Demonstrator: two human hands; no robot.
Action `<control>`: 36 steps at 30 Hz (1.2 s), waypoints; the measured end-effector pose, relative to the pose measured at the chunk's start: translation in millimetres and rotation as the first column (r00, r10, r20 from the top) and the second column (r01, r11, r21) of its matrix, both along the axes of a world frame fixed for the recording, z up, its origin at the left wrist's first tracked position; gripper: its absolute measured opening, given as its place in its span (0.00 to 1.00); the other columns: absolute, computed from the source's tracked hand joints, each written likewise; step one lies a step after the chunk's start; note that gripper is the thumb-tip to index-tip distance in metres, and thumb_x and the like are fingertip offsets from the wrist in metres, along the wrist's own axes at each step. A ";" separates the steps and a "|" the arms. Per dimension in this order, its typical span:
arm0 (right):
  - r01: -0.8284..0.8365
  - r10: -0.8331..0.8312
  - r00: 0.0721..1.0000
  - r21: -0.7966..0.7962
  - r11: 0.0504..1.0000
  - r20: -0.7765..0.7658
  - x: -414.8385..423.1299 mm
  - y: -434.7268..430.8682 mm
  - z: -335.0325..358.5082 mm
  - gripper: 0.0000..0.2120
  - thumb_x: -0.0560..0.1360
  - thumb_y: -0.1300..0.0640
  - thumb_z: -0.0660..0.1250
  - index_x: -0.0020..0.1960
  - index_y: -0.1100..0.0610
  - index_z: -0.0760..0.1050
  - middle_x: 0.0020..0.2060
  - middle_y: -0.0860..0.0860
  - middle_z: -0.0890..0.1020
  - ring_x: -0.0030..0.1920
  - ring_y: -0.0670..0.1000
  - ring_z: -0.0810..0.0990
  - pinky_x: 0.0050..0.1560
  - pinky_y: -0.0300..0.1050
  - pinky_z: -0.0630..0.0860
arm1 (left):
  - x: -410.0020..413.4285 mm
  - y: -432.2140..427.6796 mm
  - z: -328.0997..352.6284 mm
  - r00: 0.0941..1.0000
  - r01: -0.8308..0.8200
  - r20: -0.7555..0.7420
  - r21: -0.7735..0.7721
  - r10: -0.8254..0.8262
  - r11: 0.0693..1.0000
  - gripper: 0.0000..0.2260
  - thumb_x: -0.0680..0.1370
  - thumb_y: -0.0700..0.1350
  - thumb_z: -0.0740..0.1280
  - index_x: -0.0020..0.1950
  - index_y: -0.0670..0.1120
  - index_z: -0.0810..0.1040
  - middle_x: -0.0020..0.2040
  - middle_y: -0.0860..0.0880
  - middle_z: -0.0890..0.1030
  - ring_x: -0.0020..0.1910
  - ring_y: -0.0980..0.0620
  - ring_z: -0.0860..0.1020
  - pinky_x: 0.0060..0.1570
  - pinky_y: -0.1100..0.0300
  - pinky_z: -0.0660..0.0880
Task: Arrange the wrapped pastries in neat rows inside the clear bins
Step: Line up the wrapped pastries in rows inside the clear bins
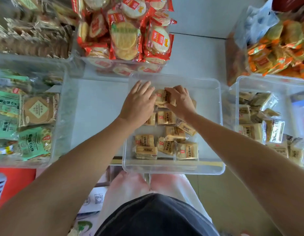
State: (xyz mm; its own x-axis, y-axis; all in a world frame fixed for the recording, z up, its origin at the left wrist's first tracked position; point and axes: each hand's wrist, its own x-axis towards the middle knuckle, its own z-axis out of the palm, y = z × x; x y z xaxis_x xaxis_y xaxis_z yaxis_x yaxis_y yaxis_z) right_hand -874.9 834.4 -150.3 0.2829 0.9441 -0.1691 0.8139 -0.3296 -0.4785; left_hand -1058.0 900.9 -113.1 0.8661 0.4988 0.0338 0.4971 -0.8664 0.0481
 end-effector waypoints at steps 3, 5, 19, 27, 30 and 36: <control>-0.005 0.009 0.998 0.062 0.998 -0.069 -18.3 16.8 -3.2 0.27 0.70 0.56 0.73 0.66 0.53 0.69 0.59 0.51 0.74 0.60 0.52 0.69 0.59 0.47 0.70 | -22.4 14.1 3.5 0.988 -0.135 0.062 -0.079 0.140 0.988 0.26 0.79 0.48 0.46 0.71 0.39 0.71 0.75 0.41 0.66 0.76 0.42 0.61 0.75 0.44 0.55; 0.001 0.005 0.997 0.074 0.997 -0.080 -30.2 25.1 -8.3 0.22 0.69 0.57 0.73 0.61 0.56 0.70 0.57 0.52 0.74 0.58 0.52 0.71 0.58 0.46 0.71 | -42.8 18.1 -2.7 0.986 -0.144 0.054 -0.195 0.157 0.970 0.28 0.79 0.50 0.43 0.76 0.39 0.62 0.79 0.44 0.56 0.78 0.45 0.52 0.76 0.46 0.51; -0.356 0.339 0.922 -0.070 0.932 -0.186 -50.4 -13.9 1.0 0.17 0.71 0.45 0.69 0.56 0.52 0.75 0.50 0.45 0.77 0.49 0.45 0.76 0.57 0.50 0.75 | -66.0 11.1 -16.8 0.982 -0.113 0.110 -0.312 0.154 0.943 0.27 0.81 0.51 0.44 0.79 0.41 0.52 0.80 0.47 0.47 0.79 0.49 0.47 0.76 0.52 0.47; -0.572 0.548 0.814 -0.426 0.701 -0.191 -79.2 -49.7 -6.5 0.33 0.61 0.35 0.73 0.60 0.49 0.71 0.62 0.48 0.67 0.61 0.49 0.65 0.63 0.51 0.65 | -77.0 -9.1 -17.6 0.983 -0.105 0.112 -0.306 0.145 0.946 0.29 0.82 0.53 0.46 0.79 0.40 0.51 0.80 0.45 0.45 0.79 0.48 0.46 0.75 0.51 0.47; -0.612 0.647 0.759 -0.425 0.667 -0.079 -78.5 -59.6 -10.7 0.26 0.64 0.39 0.73 0.57 0.50 0.73 0.64 0.50 0.64 0.63 0.50 0.62 0.64 0.54 0.67 | -77.9 -12.4 -18.1 0.984 -0.105 0.108 -0.278 0.140 0.955 0.26 0.83 0.50 0.54 0.79 0.40 0.54 0.80 0.44 0.46 0.79 0.46 0.47 0.76 0.49 0.49; -0.317 0.164 0.894 -0.332 0.888 -0.417 -64.1 -66.5 6.2 0.14 0.71 0.54 0.72 0.55 0.47 0.75 0.54 0.44 0.75 0.58 0.50 0.74 0.61 0.49 0.71 | -76.7 -12.5 -13.5 0.975 -0.072 0.192 -0.213 0.114 0.974 0.18 0.80 0.48 0.57 0.62 0.40 0.78 0.77 0.40 0.61 0.76 0.40 0.59 0.73 0.46 0.56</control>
